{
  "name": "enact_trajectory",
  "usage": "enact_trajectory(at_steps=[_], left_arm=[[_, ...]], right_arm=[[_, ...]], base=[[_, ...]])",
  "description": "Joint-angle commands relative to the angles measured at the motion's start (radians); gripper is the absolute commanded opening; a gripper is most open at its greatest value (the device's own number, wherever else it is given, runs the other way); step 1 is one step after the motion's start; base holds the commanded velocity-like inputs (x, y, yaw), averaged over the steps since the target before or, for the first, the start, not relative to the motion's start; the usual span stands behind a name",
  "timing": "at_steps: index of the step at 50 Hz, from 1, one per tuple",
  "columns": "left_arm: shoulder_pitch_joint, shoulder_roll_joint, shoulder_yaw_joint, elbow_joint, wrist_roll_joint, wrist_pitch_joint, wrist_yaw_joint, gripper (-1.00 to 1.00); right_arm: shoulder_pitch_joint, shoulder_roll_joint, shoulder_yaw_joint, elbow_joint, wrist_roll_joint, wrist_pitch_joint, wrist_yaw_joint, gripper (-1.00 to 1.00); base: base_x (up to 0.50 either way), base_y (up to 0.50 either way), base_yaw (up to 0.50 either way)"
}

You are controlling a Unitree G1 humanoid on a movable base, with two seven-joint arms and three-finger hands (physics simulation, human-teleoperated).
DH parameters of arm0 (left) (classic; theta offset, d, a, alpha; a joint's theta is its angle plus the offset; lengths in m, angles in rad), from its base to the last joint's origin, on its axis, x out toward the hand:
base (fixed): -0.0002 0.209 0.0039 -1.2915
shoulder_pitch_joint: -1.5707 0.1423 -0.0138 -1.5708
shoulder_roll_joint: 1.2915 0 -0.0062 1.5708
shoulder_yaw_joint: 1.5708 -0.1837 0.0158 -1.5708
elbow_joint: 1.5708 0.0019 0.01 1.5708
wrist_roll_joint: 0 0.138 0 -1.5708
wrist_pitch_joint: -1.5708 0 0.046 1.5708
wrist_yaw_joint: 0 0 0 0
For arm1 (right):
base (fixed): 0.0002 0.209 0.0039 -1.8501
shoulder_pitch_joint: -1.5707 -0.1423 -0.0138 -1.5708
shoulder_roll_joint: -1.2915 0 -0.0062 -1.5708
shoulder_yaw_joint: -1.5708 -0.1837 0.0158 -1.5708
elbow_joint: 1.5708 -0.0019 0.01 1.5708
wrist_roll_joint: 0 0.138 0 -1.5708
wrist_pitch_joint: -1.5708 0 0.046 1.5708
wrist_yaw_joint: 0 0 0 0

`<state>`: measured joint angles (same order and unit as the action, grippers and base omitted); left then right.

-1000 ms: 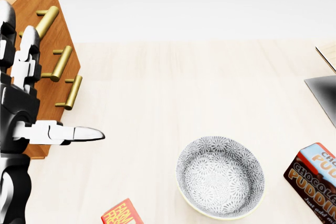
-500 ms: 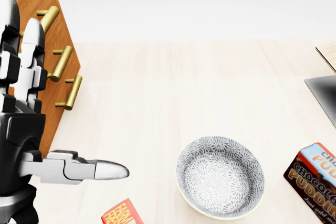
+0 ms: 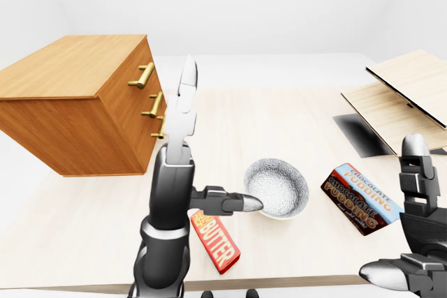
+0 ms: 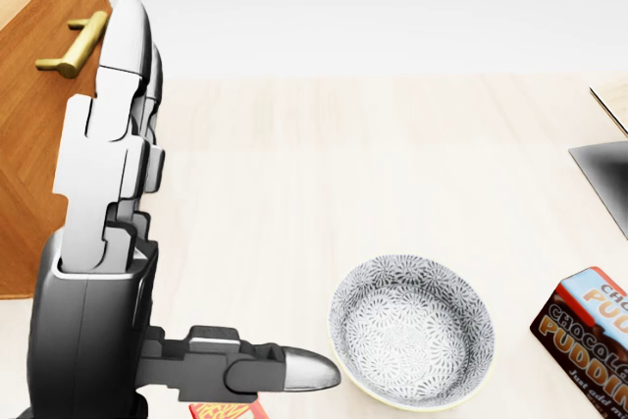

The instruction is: Close the top drawer of the cabinet and put the bowl on top of it.

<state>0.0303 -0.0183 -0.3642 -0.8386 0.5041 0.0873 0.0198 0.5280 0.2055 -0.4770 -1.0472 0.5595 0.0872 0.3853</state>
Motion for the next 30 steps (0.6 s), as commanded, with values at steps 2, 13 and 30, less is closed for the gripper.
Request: enact_trajectory(at_steps=[2, 13, 30], left_arm=[[0.022, -0.029, -0.15, 0.024, 0.19, 0.0, 0.041, 1.0], [0.058, -0.034, -0.286, 0.006, 0.374, 0.0, 0.035, 1.0], [0.13, -0.052, -0.532, 0.02, 0.762, 0.0, -0.056, 1.0]], right_arm=[[0.003, -0.005, -0.004, 0.0, 0.009, -0.002, -0.001, 1.0], [0.013, -0.016, -0.012, 0.0, 0.031, -0.009, -0.006, 1.0], [0.034, -0.035, -0.028, 0.0, 0.072, -0.026, -0.015, 1.0]], base=[[0.0, 0.0, 0.0], [0.0, 0.0, 0.0], [0.0, 0.0, 0.0]])
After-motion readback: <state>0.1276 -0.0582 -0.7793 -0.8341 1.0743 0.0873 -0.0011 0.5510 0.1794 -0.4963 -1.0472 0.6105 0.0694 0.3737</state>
